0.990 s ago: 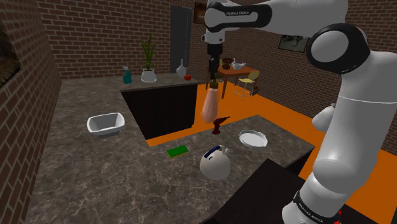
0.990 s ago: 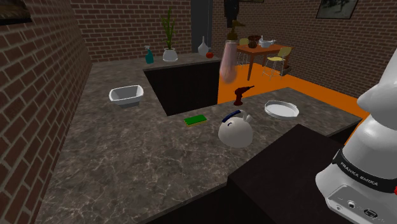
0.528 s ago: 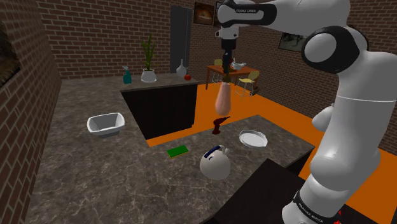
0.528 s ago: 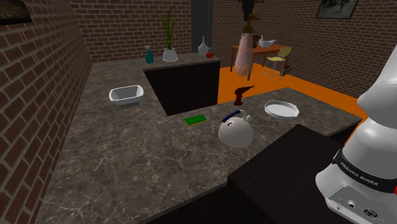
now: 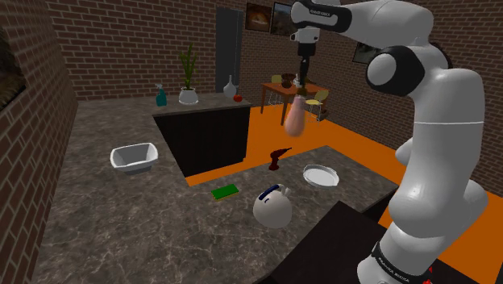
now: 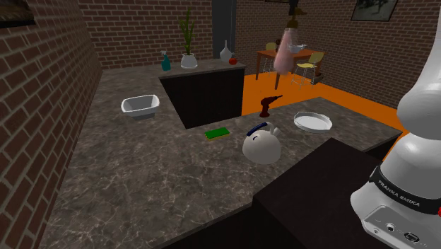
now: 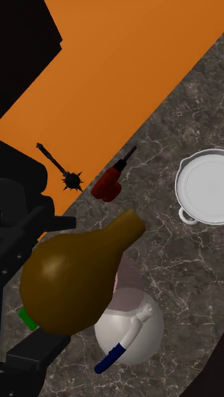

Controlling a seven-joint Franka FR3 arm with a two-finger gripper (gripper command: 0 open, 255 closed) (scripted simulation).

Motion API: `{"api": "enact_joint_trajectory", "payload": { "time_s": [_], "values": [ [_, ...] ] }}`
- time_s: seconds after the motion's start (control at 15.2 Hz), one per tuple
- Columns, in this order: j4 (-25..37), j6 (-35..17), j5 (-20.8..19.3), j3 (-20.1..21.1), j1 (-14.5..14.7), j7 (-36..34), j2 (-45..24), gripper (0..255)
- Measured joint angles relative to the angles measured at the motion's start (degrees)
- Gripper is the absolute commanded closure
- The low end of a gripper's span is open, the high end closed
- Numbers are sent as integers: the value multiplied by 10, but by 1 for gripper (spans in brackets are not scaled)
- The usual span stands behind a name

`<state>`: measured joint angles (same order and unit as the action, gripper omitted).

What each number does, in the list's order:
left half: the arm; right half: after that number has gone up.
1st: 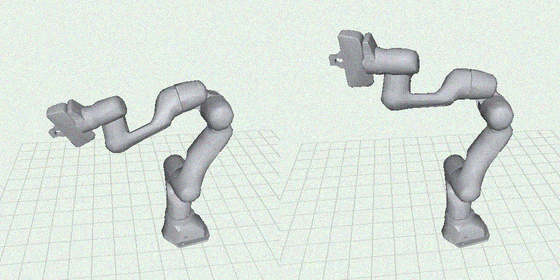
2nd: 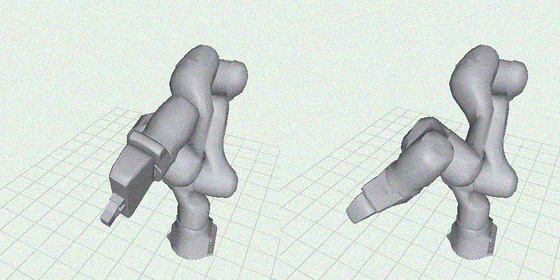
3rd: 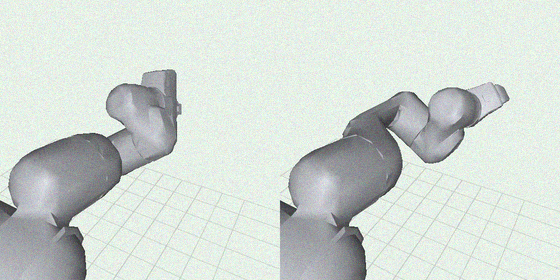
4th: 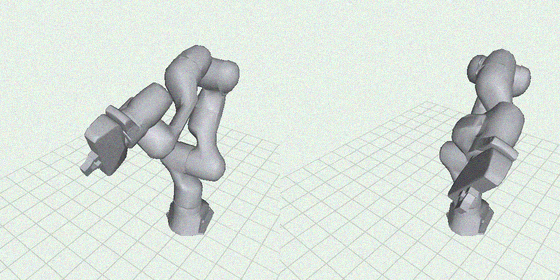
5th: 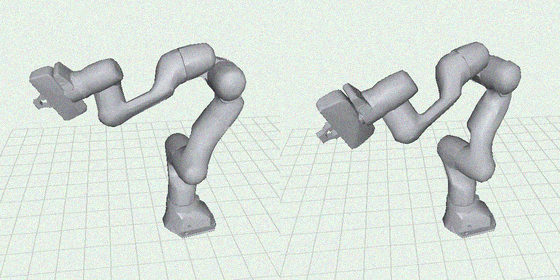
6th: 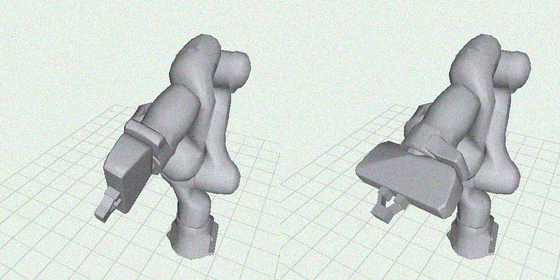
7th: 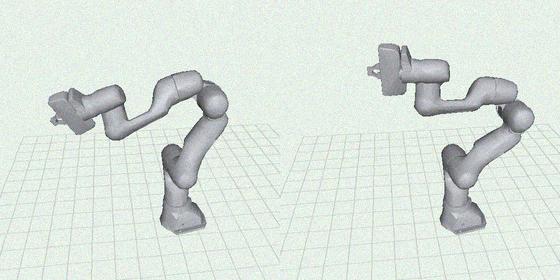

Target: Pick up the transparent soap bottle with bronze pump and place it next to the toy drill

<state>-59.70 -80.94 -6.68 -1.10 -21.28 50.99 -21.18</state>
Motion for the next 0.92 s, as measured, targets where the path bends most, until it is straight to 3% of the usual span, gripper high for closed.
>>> {"api": "enact_joint_trajectory", "payload": {
  "time_s": [0.13,0.92],
  "values": [
    [-2,-7,1,-3,-7,9,-4,255],
    [-153,-118,1,-3,-10,0,35,255]
  ]
}}
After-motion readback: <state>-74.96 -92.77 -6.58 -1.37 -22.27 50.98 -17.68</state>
